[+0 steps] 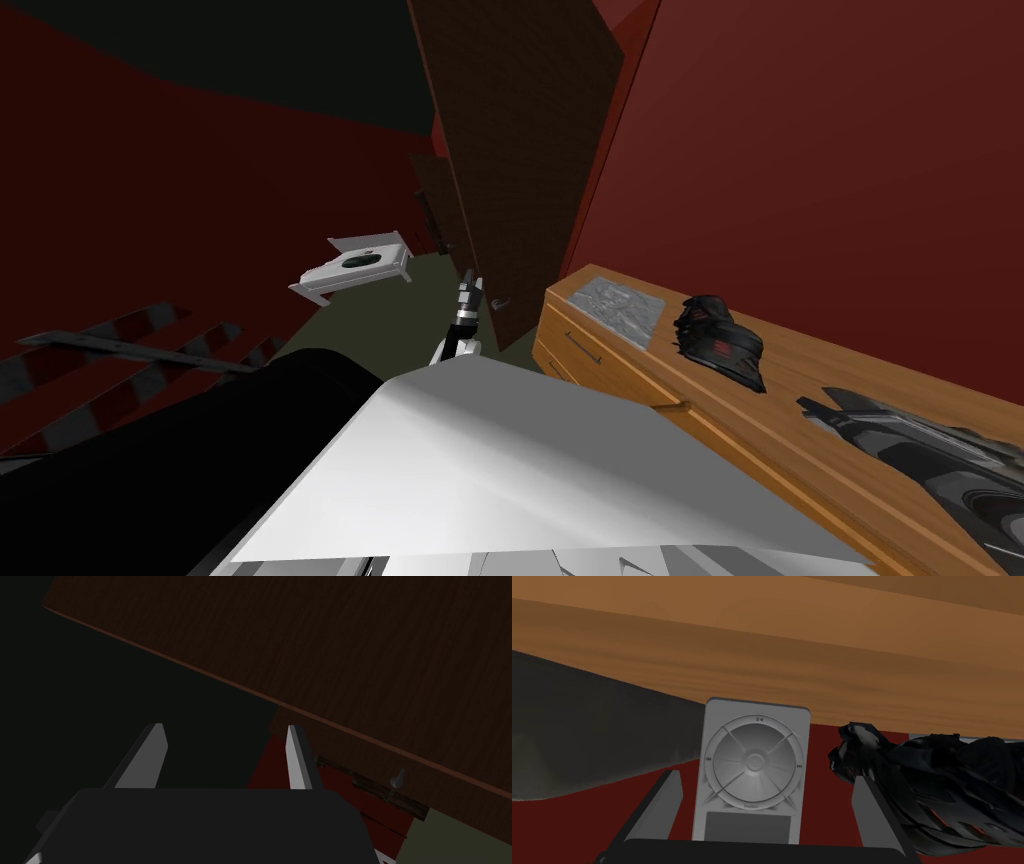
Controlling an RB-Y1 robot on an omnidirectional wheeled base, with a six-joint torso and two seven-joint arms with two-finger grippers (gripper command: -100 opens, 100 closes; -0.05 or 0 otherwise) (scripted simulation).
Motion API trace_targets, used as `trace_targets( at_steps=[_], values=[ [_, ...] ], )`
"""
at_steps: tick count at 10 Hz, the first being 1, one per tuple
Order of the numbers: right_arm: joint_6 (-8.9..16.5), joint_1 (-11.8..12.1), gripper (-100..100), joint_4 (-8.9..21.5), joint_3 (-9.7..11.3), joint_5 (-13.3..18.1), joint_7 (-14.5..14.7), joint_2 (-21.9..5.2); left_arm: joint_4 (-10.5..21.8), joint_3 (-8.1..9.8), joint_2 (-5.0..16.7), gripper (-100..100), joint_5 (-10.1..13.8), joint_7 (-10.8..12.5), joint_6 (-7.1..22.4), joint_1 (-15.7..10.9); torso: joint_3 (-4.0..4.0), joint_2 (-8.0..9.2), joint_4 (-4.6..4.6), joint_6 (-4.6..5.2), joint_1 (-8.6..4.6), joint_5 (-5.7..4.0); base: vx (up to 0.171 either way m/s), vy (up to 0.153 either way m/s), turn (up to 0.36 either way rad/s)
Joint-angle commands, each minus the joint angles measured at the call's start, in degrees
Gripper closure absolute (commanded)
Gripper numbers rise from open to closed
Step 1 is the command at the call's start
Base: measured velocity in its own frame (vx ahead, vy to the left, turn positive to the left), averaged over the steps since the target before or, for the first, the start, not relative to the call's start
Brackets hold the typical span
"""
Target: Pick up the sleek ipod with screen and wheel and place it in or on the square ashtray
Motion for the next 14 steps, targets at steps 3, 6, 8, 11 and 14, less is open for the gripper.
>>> trace_targets(
  at_steps=[3, 6, 8, 11, 14],
  values=[
    [-4.5, -6.4, -100, 6.4, 4.1, 0.4, 0.0, -0.4, 0.0, 0.0, 0.0, 0, 0.0, 0.0, 0.0, 0.0, -0.04, -0.02, -0.04, -0.13, -0.14, -0.15, 0.025, 0.051, -0.033],
    [-8.7, -10.9, -100, 11.8, 8.4, 1.4, 0.0, -2.0, 0.0, 0.01, 0.0, 0, 0.0, 0.0, 0.0, 0.0, -0.06, -0.07, -0.05, -0.08, -0.18, -0.19, 0.028, 0.048, -0.101],
    [-10.3, -14.2, -100, 16.0, 9.9, 1.4, 0.0, -2.0, 0.0, 0.0, 0.0, 0, 0.0, 0.0, 0.0, 0.0, -0.1, -0.11, -0.07, -0.14, -0.17, -0.17, 0.016, 0.032, 0.022],
    [-14.8, -18.8, -100, 20.9, 13.9, 2.4, 0.0, -3.6, 0.0, 0.0, 0.0, 0, 0.0, 0.0, 0.0, 0.0, -0.06, -0.04, -0.07, -0.02, -0.22, -0.26, 0.025, 0.047, -0.097],
    [-16.2, -23.7, -100, 25.4, 15.8, 2.4, 0.0, -3.6, 0.0, 0.0, 0.0, 0, 0.0, 0.0, 0.0, 0.0, -0.06, -0.02, -0.09, -0.11, -0.39, -0.33, 0.009, 0.021, 0.006]
  ],
)
